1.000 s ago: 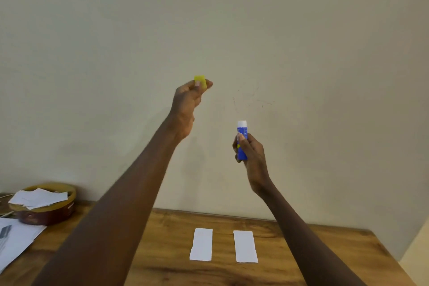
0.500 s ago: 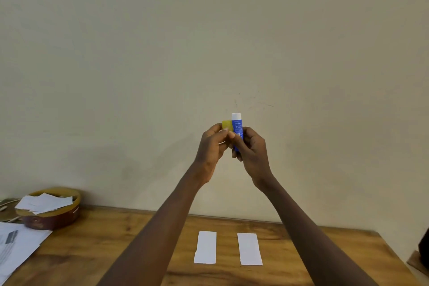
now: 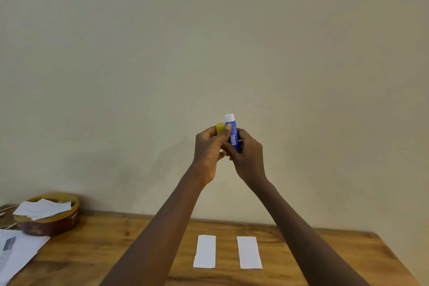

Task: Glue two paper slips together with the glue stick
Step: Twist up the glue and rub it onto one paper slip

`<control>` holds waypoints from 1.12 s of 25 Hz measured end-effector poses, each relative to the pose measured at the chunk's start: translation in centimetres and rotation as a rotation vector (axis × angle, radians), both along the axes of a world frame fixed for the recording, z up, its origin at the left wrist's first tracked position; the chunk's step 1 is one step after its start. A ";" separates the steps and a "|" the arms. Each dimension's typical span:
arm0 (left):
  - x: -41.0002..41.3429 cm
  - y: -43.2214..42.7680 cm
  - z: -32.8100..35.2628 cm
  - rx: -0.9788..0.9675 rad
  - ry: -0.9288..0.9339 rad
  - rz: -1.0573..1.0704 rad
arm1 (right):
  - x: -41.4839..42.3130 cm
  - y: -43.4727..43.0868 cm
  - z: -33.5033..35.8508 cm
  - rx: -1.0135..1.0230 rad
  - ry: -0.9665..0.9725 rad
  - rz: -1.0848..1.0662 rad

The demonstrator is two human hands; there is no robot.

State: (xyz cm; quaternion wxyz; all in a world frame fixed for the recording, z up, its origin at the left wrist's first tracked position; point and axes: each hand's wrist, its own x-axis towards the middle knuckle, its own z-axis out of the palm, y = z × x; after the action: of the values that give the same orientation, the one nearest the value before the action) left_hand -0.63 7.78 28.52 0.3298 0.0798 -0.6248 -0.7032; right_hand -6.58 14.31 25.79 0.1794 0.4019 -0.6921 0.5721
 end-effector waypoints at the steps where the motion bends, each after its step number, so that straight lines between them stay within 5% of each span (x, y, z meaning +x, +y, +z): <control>1: 0.1 -0.1 0.0 -0.020 -0.003 0.004 | 0.0 0.0 0.0 0.010 0.013 -0.013; 9: -0.1 0.3 0.5 0.014 0.050 0.087 | 1.3 -0.1 -0.9 -0.239 -0.113 -0.095; 14: 0.0 -0.7 0.6 -0.048 0.050 0.007 | 0.9 1.2 -0.3 -0.376 -0.582 0.542; 16: 0.0 -0.7 0.7 -0.033 0.036 -0.015 | 0.8 1.5 -0.2 -0.430 -0.700 0.633; 21: -0.5 -0.4 0.8 -0.046 0.012 0.079 | 0.9 0.7 -0.4 -0.269 -0.282 0.133; 25: -0.4 -0.7 1.1 -0.028 0.017 0.073 | 0.9 0.8 0.2 -0.284 -0.452 0.409; 28: -0.4 -0.6 1.2 -0.025 0.028 0.062 | 1.0 0.5 0.1 -0.266 -0.374 0.233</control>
State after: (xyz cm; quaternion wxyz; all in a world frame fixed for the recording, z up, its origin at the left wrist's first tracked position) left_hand -1.04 7.18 29.69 0.3611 0.0849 -0.6261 -0.6858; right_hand -5.53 14.82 25.90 0.0324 0.3391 -0.5807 0.7394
